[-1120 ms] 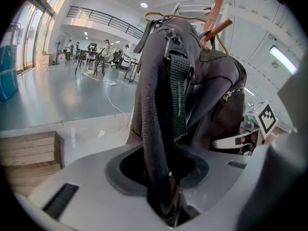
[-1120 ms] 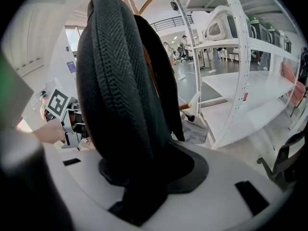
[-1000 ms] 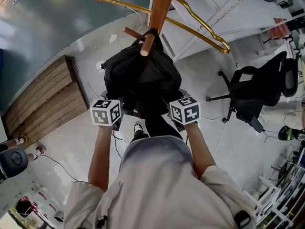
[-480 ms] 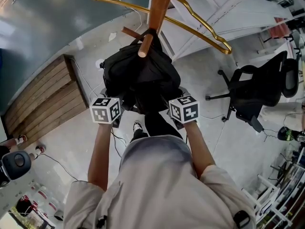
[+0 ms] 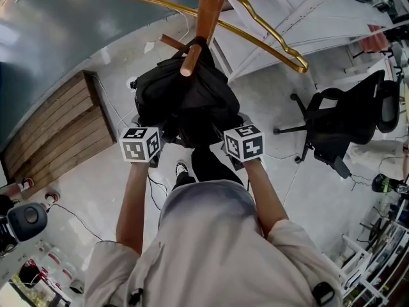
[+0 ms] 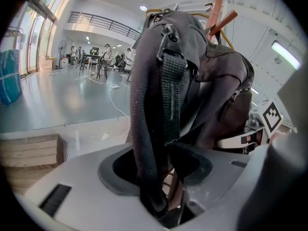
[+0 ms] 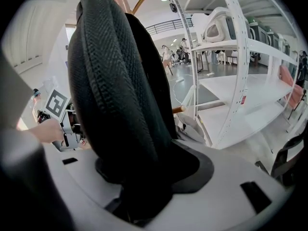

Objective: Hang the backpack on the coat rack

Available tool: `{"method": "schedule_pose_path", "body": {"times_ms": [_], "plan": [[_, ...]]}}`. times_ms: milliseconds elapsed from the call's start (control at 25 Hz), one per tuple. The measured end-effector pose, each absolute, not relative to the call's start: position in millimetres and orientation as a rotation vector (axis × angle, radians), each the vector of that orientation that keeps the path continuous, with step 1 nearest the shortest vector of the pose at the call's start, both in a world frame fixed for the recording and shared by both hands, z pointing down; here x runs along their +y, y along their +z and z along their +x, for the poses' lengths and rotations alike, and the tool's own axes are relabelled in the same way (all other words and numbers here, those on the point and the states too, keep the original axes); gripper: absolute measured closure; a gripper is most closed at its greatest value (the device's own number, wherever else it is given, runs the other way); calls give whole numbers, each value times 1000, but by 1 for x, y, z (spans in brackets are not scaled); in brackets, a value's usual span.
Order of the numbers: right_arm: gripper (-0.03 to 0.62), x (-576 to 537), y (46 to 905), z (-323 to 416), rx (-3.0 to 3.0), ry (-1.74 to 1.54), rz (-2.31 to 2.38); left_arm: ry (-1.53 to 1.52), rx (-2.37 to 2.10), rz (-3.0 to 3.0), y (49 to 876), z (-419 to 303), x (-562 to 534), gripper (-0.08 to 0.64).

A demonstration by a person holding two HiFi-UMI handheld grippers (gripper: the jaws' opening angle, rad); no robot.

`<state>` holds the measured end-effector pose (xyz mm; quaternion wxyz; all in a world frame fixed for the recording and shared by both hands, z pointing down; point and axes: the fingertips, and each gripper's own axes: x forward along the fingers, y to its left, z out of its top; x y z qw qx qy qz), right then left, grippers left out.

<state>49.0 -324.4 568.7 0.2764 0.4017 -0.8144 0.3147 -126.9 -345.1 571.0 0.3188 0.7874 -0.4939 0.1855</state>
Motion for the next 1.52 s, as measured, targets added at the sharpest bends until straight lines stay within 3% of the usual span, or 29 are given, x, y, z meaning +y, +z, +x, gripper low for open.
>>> {"method": "schedule_pose_path", "body": {"times_ms": [560, 1520], "plan": [[324, -332, 568, 56, -2175, 834, 1128, 532, -1411, 2025, 572, -135, -342, 291], [305, -306, 541, 67, -2211, 824, 1252, 460, -1388, 2047, 553, -137, -302, 282]]}}
